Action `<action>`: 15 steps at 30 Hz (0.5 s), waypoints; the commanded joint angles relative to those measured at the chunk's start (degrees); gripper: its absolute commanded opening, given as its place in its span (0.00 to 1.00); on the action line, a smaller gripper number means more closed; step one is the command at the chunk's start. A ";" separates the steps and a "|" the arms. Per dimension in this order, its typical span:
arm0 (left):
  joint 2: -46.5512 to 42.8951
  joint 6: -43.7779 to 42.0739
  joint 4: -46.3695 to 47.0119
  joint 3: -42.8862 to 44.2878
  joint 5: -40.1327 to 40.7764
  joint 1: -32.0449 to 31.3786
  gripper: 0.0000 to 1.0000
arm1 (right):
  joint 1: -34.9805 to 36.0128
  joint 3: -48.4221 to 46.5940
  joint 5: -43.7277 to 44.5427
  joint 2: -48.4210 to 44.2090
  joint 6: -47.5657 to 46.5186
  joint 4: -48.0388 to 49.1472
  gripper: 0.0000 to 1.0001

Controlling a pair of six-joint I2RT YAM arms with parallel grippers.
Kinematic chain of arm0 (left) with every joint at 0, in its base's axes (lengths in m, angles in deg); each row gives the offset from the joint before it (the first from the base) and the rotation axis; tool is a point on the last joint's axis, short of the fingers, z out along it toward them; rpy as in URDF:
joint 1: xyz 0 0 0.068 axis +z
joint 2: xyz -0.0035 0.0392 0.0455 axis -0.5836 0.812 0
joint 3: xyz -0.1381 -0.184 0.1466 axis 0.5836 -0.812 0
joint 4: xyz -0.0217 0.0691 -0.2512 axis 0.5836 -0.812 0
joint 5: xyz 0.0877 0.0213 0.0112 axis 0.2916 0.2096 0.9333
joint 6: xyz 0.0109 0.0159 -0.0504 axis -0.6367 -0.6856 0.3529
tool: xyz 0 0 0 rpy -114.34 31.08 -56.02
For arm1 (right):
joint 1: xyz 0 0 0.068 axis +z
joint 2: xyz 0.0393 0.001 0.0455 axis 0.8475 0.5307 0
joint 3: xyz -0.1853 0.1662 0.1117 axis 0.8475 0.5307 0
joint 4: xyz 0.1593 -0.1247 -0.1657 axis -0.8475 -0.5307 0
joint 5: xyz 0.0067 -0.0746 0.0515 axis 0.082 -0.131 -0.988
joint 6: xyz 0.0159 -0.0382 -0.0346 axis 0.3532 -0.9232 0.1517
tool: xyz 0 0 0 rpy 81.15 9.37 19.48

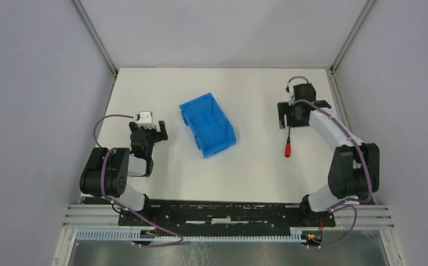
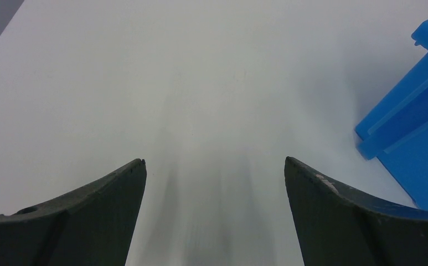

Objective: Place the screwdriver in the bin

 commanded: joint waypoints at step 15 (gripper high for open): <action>-1.14 1.68 1.86 0.15 -0.81 0.42 1.00 | -0.29 8.58 2.14 4.48 1.47 -3.25 0.00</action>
